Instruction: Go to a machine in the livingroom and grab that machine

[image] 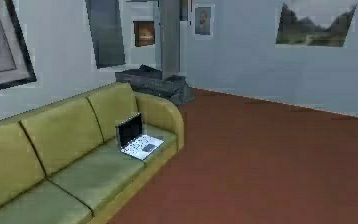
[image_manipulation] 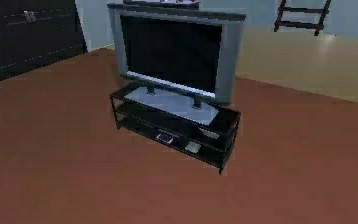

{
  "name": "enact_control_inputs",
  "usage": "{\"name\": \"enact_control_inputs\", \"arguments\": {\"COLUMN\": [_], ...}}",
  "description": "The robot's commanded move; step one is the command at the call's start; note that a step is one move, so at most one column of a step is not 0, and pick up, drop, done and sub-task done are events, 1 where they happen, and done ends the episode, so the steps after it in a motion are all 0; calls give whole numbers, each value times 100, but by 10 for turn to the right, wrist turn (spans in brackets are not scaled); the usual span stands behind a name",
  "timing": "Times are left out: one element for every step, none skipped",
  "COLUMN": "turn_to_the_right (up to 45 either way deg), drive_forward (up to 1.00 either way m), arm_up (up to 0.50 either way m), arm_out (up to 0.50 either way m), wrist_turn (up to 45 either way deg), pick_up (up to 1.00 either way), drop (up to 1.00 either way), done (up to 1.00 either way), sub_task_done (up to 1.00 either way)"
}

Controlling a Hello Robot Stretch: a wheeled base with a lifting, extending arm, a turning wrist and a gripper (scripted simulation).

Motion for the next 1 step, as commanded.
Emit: {"name": "enact_control_inputs", "arguments": {"turn_to_the_right": [0], "drive_forward": [75], "arm_up": [0], "arm_out": [0], "wrist_turn": [0], "pick_up": [0], "drop": [0], "done": [0], "sub_task_done": [0]}}
